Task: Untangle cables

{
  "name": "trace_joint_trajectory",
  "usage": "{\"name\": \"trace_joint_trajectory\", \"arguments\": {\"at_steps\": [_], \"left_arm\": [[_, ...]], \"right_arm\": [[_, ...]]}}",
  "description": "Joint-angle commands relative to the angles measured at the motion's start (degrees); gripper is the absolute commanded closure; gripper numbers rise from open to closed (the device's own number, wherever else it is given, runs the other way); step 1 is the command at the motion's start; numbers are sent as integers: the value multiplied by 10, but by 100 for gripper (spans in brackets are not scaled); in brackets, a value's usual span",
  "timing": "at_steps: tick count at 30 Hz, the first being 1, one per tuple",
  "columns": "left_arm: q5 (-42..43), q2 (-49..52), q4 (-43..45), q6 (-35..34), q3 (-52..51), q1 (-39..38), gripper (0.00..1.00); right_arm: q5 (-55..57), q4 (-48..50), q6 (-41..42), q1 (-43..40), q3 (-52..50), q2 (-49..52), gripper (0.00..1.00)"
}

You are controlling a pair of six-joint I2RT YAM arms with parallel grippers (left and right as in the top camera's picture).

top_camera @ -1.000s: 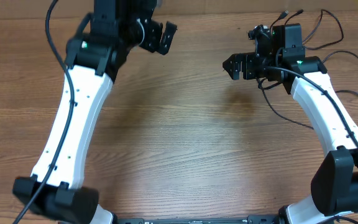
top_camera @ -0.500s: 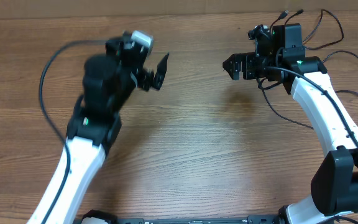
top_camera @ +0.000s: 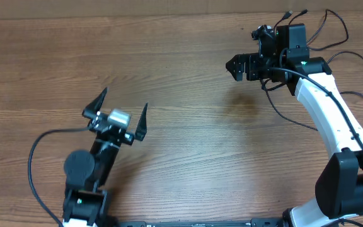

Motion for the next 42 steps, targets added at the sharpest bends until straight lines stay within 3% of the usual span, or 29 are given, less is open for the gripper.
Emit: {"name": "trace_joint_trajectory", "arguments": {"at_steps": [1,12,16,24,31,42], "left_arm": [[11,-62,2,-14,-52,23,0],[11,-224,2,-59,-175,74,0],[11,-275,-60,-68,-184,89,0],[-8,-307,-143,-75,-184,100,0],[-39,-367,-265,-77,-184,110,0],[-48,-368,-265,-79,-184,112,0]], "right_arm": [[2,3,-5,1,1,-1,0],[2,3,-5,1,1,-1,0],[2,3,-5,1,1,-1,0],[2,3,-5,1,1,-1,0],[2,3,-5,1,1,-1,0],[2,3,-5,1,1,-1,0]]}}
